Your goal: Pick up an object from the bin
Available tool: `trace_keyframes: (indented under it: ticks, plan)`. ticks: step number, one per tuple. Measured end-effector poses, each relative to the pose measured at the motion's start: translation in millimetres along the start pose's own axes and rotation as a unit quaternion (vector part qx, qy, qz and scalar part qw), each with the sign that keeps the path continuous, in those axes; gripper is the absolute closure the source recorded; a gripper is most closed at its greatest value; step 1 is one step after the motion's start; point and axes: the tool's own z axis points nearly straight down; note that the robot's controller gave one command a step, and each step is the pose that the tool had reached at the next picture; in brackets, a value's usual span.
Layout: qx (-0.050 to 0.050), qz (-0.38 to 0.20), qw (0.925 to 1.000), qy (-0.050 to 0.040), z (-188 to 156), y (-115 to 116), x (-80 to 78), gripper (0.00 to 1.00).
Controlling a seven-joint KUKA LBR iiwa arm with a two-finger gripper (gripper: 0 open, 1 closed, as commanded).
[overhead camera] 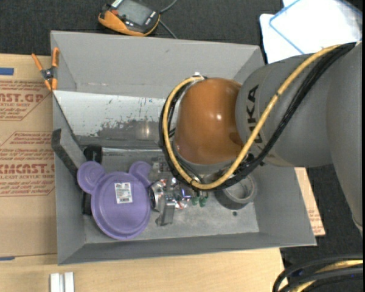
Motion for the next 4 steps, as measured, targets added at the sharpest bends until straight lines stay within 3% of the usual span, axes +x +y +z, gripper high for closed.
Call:
trace_keyframes:
  ticks: [1,2,3,4]
  plan:
    - [0.000,0.000,1.0000,0.0000,0.0,0.0,0.0,1.00]
    - [0.000,0.000,1.0000,0.0000,0.0,0.0,0.0,0.00]
    - [0.000,0.000,1.0000,0.0000,0.0,0.0,0.0,1.00]
    - [0.000,0.000,1.0000,0.0000,0.0,0.0,0.0,1.00]
